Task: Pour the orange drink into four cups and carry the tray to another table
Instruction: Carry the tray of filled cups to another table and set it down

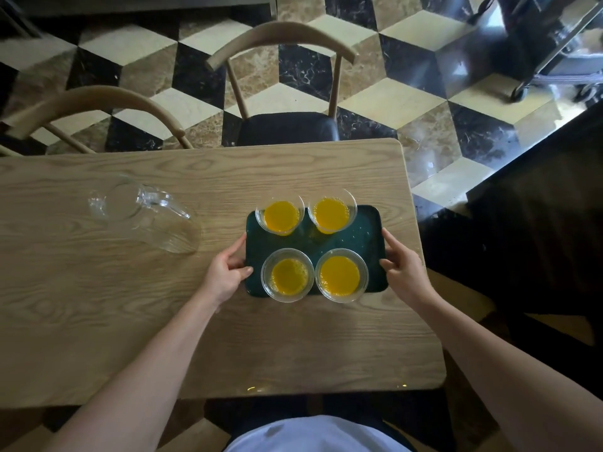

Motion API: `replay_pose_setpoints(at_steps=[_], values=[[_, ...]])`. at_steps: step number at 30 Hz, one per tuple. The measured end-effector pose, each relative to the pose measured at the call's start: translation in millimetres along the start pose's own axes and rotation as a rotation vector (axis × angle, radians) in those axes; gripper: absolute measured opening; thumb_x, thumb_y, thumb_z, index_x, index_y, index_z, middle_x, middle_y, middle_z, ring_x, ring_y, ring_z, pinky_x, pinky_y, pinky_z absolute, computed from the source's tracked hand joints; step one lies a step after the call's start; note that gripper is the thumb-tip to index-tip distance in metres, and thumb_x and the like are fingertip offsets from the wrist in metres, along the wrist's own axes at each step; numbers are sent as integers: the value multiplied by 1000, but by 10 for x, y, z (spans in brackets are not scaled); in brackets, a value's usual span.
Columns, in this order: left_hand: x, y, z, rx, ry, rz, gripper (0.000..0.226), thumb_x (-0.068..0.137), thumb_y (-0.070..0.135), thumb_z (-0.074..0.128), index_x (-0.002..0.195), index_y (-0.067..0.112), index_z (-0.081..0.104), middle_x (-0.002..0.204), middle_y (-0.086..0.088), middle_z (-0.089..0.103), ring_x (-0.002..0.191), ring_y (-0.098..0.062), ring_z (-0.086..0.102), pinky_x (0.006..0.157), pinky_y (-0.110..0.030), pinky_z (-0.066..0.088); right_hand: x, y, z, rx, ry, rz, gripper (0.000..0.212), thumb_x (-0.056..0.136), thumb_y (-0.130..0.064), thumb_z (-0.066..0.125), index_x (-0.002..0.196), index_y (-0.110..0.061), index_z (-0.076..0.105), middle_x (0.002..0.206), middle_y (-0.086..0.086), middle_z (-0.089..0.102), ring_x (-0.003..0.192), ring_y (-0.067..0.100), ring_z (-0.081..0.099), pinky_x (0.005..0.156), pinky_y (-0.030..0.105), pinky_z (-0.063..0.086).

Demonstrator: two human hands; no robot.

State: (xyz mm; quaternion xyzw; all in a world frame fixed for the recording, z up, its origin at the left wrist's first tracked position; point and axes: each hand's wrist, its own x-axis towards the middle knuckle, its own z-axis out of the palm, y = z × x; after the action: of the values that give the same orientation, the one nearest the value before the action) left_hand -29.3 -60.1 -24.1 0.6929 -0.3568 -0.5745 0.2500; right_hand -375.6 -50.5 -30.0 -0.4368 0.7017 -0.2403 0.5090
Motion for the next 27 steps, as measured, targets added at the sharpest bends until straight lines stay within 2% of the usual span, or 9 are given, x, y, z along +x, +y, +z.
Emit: replay_pose_setpoints(at_steps=[4,8,9,12,16,18,20,24,27], values=[[-117,277,-81,-22,-27,36,81,91,-15,57,155,30,35,94,-11,77,87,-23,74,79,-41,62,-127,-213,-176,21,24,-69,76,93,11,51,154,-31,33,113,3,72,106,24,69,88,53,57],[-313,605,-112,-51,-42,96,79,91,-14,58,154,28,37,92,-10,76,83,-21,74,69,-36,63,-272,-514,-415,50,23,-114,74,94,10,51,154,-29,32,113,11,72,108,32,67,90,58,55],[-381,698,-114,-55,-45,111,77,91,-13,58,154,27,37,96,-12,76,85,-23,73,67,-34,62,-310,-599,-480,53,24,-129,73,95,10,51,154,-28,33,111,12,73,107,33,68,89,56,56],[-594,970,-131,-59,-62,171,73,92,-11,57,153,26,38,101,-17,75,90,-27,73,68,-34,62,-457,-883,-689,64,12,-151,69,96,11,50,154,-23,34,111,9,73,100,20,71,79,30,61],[-849,1281,-170,-69,-81,253,72,92,-11,56,153,24,39,103,-27,72,90,-32,72,77,-43,61,-642,-1232,-959,80,-8,-182,67,96,10,51,153,-23,35,108,7,72,97,18,71,73,24,60],[-963,1412,-206,-83,-94,285,72,91,-10,56,152,24,41,102,-28,72,91,-33,73,80,-47,60,-727,-1390,-1081,91,-4,-204,67,95,12,51,152,-21,38,102,6,73,87,11,70,66,18,57],[-1076,1547,-240,-107,-103,305,71,90,-10,56,150,26,43,100,-25,72,93,-35,72,85,-50,58,-834,-1558,-1180,99,6,-226,66,94,14,52,151,-19,39,97,6,72,86,11,68,65,15,56],[-1309,1842,-294,-140,-101,367,68,88,-10,55,145,26,52,104,-32,68,90,-34,71,77,-42,58,-1004,-1863,-1380,188,-10,-246,63,93,18,50,147,-13,46,92,11,70,85,21,69,76,26,58],[-1498,2064,-326,-165,-101,425,62,87,-11,53,136,27,58,87,-16,74,89,-31,71,76,-39,57,-1141,-2076,-1527,221,-13,-277,61,91,21,48,143,-11,50,97,26,69,94,38,69,89,46,56]])
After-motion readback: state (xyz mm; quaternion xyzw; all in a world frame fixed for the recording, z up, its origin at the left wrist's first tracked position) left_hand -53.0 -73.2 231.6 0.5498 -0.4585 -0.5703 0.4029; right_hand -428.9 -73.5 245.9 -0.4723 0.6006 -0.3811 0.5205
